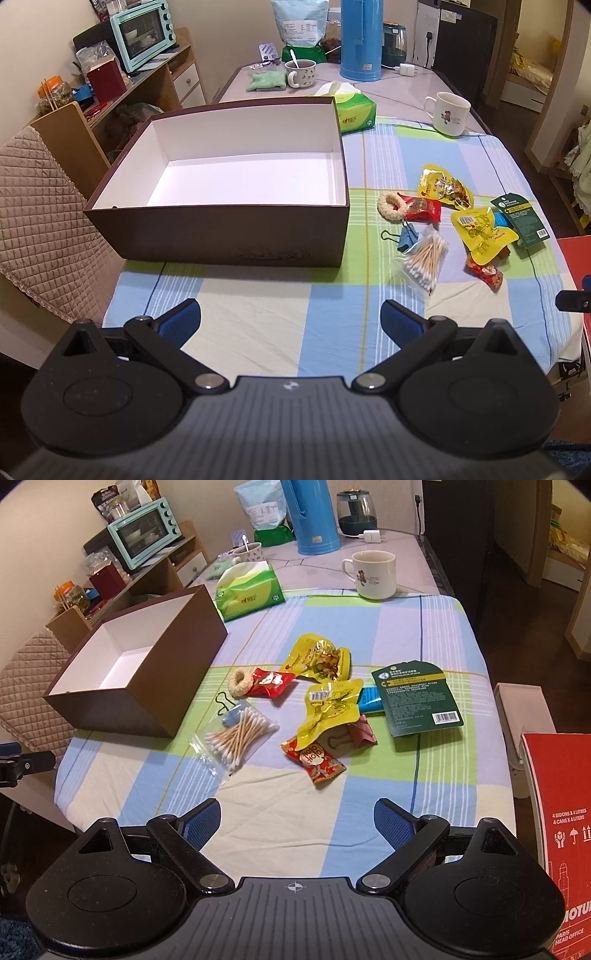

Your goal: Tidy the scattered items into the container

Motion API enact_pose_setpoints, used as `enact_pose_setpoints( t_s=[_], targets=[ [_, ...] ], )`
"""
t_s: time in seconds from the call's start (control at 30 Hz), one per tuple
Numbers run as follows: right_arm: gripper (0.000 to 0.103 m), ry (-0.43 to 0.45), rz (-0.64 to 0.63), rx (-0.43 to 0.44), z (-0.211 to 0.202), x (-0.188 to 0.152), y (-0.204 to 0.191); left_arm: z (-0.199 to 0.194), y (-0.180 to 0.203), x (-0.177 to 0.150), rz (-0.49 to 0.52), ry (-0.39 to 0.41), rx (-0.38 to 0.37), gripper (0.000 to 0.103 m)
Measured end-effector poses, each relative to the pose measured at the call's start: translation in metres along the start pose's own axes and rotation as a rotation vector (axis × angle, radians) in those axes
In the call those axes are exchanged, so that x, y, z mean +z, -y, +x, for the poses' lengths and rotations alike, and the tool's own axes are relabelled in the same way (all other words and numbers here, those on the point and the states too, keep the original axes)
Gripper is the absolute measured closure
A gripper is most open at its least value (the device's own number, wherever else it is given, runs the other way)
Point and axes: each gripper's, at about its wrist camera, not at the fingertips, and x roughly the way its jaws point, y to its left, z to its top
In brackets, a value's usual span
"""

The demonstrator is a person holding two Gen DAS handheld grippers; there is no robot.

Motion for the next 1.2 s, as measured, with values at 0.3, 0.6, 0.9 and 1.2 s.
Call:
enact_pose_setpoints(
  t_s=[0.3,0.6,0.9,1.2],
  targets=[
    [0.01,0.005,-0.007,0.003,0.002,0.005,-0.003,0.002,-0.002,0.001,-0.001,-0.001,-0.003,0.001],
    [0.01,0.006,-0.015,0.003,0.004,0.009,-0.002,0.005,-0.002,0.002,-0.002,-0.008,-0.003,0.001],
    [0.01,0.007,-0.015,0.0,0.005,0.013,0.002,0.01,0.0,0.005,0.0,-0.014,-0.01,0.001],
    [0.01,-0.001,-0.017,0.0,0.007,0.016,0.006,0.013,0.004,0.007,0.006,-0.026,-0.011,0.001]
  ],
)
